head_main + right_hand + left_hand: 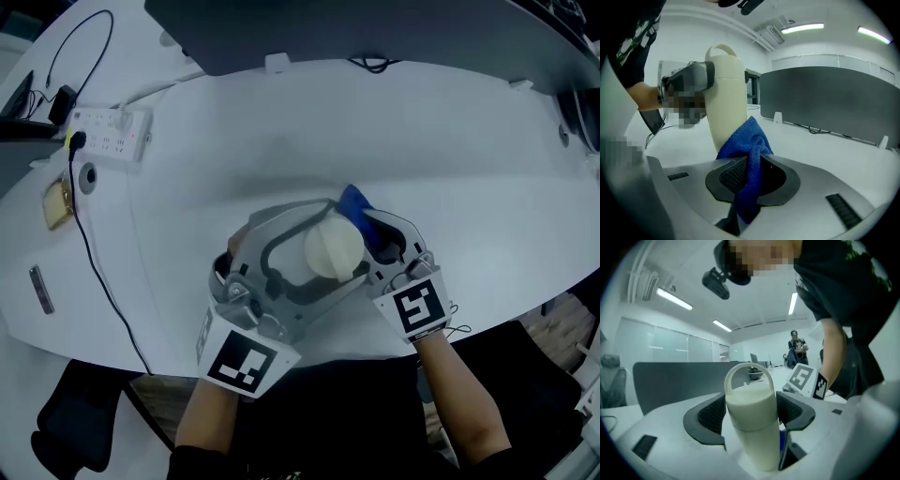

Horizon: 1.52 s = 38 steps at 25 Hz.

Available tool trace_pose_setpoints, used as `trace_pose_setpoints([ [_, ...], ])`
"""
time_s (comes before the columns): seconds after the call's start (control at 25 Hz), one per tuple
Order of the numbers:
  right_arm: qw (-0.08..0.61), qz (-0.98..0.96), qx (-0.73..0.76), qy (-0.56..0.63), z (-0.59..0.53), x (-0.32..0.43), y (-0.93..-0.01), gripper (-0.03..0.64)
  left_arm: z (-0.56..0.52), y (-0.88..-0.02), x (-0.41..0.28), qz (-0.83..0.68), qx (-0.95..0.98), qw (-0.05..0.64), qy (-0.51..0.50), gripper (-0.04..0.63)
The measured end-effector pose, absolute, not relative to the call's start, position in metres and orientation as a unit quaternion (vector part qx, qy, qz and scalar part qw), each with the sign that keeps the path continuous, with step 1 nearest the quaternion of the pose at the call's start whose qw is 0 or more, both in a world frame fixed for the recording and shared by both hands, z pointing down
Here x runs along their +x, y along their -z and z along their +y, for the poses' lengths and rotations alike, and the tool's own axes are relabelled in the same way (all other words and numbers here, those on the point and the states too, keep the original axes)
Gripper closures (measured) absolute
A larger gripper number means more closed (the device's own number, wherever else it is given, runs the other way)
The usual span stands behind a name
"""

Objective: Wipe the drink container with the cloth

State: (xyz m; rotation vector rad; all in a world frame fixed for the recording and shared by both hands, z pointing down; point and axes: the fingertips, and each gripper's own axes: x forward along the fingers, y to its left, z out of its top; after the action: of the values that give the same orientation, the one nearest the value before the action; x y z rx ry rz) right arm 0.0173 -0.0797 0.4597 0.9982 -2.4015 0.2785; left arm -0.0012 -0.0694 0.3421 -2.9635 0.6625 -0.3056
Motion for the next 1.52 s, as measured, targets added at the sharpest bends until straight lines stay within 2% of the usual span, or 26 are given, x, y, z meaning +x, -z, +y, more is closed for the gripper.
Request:
trace_pose_setpoints([
  [0.08, 0.263, -0.887, 0.368, -0.097, -0.079, 0.017, -0.460, 0.572, -0.067, -0.337, -0.008, 0.289, -0.950, 0.052, 0.109, 0.279],
  [0.2, 0.261, -0.886, 0.373, -0.089, -0.080, 0.018, -0.460, 0.572, -0.068, -0.321, -0.009, 0.386, -0.920, 0.012, 0.061, 0.276],
  [0.32, 0.250, -0.882, 0.386, -0.100, -0.079, 0.018, -0.461, 0.572, -0.077, -0.321, -0.007, 0.447, -0.892, -0.002, 0.061, 0.276],
  [0.36, 0.241, -0.881, 0.391, -0.116, -0.079, 0.018, -0.460, 0.572, -0.080, -0.320, -0.008, 0.458, -0.887, -0.001, 0.062, 0.277],
  [0.4, 0.227, -0.879, 0.397, -0.138, -0.080, 0.018, -0.458, 0.571, -0.081, -0.320, -0.009, 0.460, -0.886, 0.000, 0.061, 0.305],
  [0.52, 0.157, -0.869, 0.427, -0.196, -0.087, 0.036, -0.430, 0.571, -0.078, -0.321, -0.005, 0.403, -0.914, 0.014, 0.051, 0.308],
  [0.64, 0.068, -0.876, 0.440, -0.187, -0.102, 0.050, -0.375, 0.571, -0.076, -0.321, -0.003, 0.298, -0.953, 0.025, 0.036, 0.308],
  [0.8, -0.059, -0.918, 0.354, -0.169, -0.108, 0.040, -0.302, 0.571, -0.067, -0.321, -0.003, 0.190, -0.981, 0.021, 0.023, 0.308],
  [0.92, -0.096, -0.934, 0.275, -0.206, -0.103, 0.021, -0.298, 0.571, -0.065, -0.320, 0.000, 0.160, -0.987, 0.017, 0.021, 0.308],
  [1.0, -0.093, -0.929, 0.271, -0.234, -0.104, 0.018, -0.316, 0.571, -0.066, -0.319, 0.001, 0.157, -0.987, 0.013, 0.018, 0.308],
  [1.08, -0.052, -0.925, 0.285, -0.246, -0.106, 0.019, -0.344, 0.571, -0.066, -0.319, 0.001, 0.158, -0.987, 0.011, 0.015, 0.308],
  [1.24, 0.148, -0.919, 0.297, -0.214, -0.097, 0.019, -0.426, 0.572, -0.067, -0.320, 0.000, 0.164, -0.986, 0.001, 0.008, 0.308],
  [1.32, 0.218, -0.909, 0.294, -0.199, -0.089, 0.019, -0.454, 0.571, -0.068, -0.321, -0.001, 0.168, -0.986, -0.002, 0.010, 0.308],
  [1.52, 0.213, -0.906, 0.316, -0.184, -0.089, 0.017, -0.457, 0.571, -0.063, -0.328, -0.008, 0.195, -0.979, 0.013, 0.063, 0.289],
])
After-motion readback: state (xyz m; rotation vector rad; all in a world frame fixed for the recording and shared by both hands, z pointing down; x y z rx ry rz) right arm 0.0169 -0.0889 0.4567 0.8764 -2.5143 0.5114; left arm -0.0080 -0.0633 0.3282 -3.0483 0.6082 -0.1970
